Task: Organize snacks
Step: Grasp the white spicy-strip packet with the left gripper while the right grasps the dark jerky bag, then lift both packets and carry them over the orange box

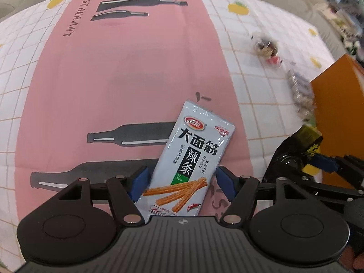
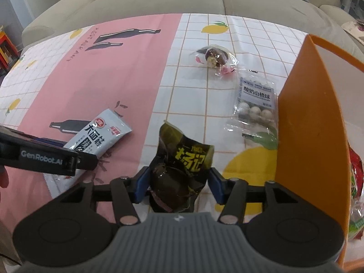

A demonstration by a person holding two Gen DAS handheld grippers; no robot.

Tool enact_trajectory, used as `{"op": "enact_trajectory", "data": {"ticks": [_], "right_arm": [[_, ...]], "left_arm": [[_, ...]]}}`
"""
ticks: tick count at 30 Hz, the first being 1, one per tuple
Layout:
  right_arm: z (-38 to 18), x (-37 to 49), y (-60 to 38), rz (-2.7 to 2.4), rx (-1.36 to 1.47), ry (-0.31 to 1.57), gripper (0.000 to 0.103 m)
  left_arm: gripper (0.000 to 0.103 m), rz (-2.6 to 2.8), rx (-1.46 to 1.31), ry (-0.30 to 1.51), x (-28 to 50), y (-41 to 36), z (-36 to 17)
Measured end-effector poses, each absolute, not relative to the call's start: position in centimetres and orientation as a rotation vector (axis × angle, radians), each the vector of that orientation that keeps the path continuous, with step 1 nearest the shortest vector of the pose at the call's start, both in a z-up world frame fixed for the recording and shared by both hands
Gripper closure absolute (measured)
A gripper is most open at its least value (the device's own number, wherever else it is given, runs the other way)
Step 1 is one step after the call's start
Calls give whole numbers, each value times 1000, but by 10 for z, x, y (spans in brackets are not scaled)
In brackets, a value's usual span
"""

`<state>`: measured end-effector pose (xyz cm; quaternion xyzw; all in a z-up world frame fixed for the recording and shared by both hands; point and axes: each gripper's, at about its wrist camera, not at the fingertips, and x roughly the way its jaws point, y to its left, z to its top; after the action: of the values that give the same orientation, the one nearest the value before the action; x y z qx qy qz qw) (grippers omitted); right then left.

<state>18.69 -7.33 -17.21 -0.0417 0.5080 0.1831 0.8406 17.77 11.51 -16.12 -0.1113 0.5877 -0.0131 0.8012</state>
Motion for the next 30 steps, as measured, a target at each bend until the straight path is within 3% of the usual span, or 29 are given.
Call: {"op": "enact_trajectory", "data": {"ticks": [5, 13, 24, 28, 30], "right_arm": [[-166, 184, -79, 387, -18, 1045, 40], [-170, 186, -83, 332, 50, 1035, 39], [-187, 181, -85, 305, 121, 1066, 35], [-189, 175, -78, 312, 62, 1030, 38], [-189, 171, -75, 316, 33, 1015, 41]], "left_arm": [[21, -78, -211, 1166, 169, 122, -152], [20, -203, 23, 1135, 171, 96, -157], [19, -171, 107, 1087, 166, 83, -172], [27, -158, 87, 1068, 164, 82, -172], [36, -155, 83, 1060, 163, 80, -171]]}}
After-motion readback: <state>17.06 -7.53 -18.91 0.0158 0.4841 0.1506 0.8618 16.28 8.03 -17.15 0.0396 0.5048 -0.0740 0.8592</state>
